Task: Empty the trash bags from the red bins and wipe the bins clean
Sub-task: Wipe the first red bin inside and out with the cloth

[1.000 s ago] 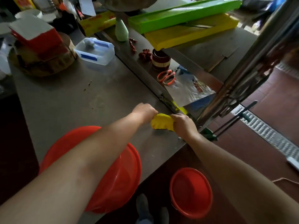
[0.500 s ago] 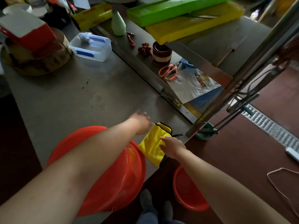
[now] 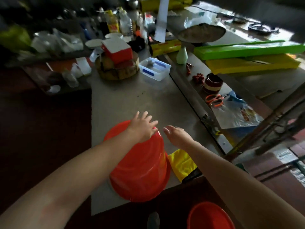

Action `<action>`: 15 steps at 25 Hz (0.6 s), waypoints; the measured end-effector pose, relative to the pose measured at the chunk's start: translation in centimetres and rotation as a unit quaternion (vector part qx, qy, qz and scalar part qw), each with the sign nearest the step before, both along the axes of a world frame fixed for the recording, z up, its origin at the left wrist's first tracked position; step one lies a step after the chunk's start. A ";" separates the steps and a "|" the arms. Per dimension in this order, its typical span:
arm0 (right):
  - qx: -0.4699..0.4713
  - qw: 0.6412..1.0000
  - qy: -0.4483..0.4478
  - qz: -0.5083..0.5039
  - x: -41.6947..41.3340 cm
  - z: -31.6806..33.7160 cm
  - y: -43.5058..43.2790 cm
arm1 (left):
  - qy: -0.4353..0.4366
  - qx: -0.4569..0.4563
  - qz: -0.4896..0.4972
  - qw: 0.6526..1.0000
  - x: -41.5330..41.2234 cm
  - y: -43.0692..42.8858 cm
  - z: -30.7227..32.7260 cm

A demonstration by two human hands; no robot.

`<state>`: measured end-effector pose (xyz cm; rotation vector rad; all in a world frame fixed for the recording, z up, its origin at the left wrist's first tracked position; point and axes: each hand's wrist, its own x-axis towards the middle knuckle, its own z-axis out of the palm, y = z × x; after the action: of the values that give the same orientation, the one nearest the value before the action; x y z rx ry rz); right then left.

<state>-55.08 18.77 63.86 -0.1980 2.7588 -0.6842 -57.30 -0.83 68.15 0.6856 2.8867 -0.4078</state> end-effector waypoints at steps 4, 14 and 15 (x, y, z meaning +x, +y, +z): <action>-0.014 0.998 -0.054 0.008 -0.5 1.5 -6.1 | -0.005 0.019 0.110 0.994 5.2 -6.5 -0.2; 0.078 0.984 -0.157 -0.025 3.5 1.4 -11.0 | -0.199 0.192 0.328 0.903 12.4 -15.2 -1.9; 0.068 0.983 -0.169 -0.032 4.2 1.3 -11.4 | -0.210 0.217 0.318 0.899 12.9 -15.8 -2.0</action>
<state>-50.93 7.32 65.16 0.0354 2.4789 -0.4893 -44.42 -16.67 66.20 -0.1514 2.5722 0.4282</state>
